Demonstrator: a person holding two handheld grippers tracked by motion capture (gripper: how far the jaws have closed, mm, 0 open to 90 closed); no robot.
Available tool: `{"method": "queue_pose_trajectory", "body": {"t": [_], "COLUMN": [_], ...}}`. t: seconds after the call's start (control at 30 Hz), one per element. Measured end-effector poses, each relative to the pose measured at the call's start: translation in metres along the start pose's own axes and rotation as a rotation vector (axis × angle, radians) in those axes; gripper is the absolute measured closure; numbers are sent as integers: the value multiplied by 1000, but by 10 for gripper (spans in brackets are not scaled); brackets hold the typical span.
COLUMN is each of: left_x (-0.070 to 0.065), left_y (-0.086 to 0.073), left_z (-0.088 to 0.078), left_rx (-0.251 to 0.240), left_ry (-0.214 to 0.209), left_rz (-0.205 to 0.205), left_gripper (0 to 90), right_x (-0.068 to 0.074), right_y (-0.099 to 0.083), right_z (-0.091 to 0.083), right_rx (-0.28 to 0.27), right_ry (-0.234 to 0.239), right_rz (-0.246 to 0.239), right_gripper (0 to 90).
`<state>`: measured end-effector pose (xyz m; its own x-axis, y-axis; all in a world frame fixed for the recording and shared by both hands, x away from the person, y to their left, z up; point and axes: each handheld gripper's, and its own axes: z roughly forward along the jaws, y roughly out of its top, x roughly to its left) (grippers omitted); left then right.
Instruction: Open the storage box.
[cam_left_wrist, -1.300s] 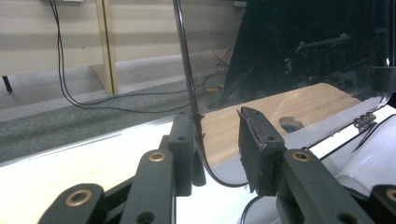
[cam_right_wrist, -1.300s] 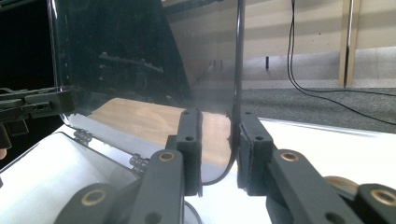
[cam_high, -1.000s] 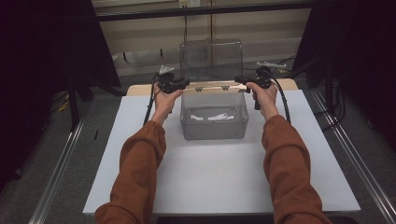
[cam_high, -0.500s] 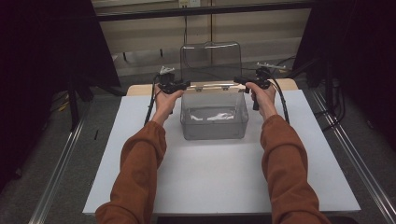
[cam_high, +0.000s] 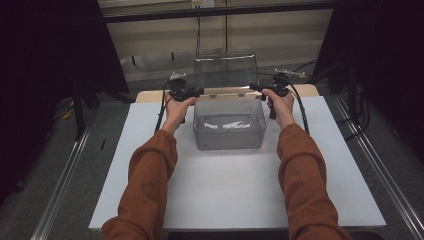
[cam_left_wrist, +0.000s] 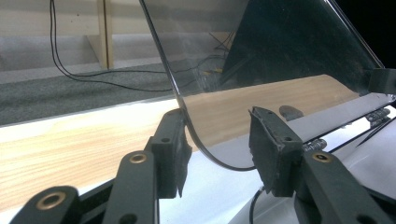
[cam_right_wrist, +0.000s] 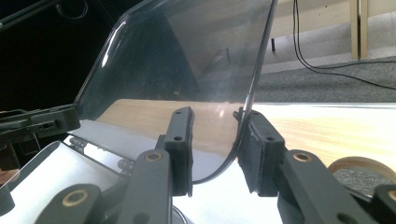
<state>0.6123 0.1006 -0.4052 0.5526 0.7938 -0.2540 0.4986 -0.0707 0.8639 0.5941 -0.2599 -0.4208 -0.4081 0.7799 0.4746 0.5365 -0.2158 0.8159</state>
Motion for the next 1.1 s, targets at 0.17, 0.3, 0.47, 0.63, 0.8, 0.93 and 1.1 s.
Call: {"method": "queue_pose_trajectory", "body": {"t": [0.17, 0.3, 0.47, 0.63, 0.8, 0.93, 1.1], "left_x": [1, 2, 4, 5, 5, 6, 6], "left_y": [-1, -2, -4, -5, -6, -6, -7], "left_z": [1, 1, 2, 2, 3, 3, 4], "left_rx": [3, 10, 4, -2, -9, -8, -12], "left_ry": [-5, 2, 1, -2, -1, -6, 3], "left_rz": [-15, -21, -32, -38, -34, -44, -45], "left_gripper": [548, 520, 524, 524, 523, 521, 519], "right_x": [-1, -1, -4, -4, -4, -5, -5], "right_y": [0, -1, -4, -4, -4, -5, -5], "right_z": [0, 1, 1, 2, 2, 3, 1], "right_rx": [2, 9, 24, 22, 23, 21, 17], "right_ry": [0, -1, 2, -4, -12, -19, -42], "right_rz": [9, 23, 53, 45, 47, 53, 53], "right_gripper": [658, 649, 619, 609, 595, 569, 539]}}
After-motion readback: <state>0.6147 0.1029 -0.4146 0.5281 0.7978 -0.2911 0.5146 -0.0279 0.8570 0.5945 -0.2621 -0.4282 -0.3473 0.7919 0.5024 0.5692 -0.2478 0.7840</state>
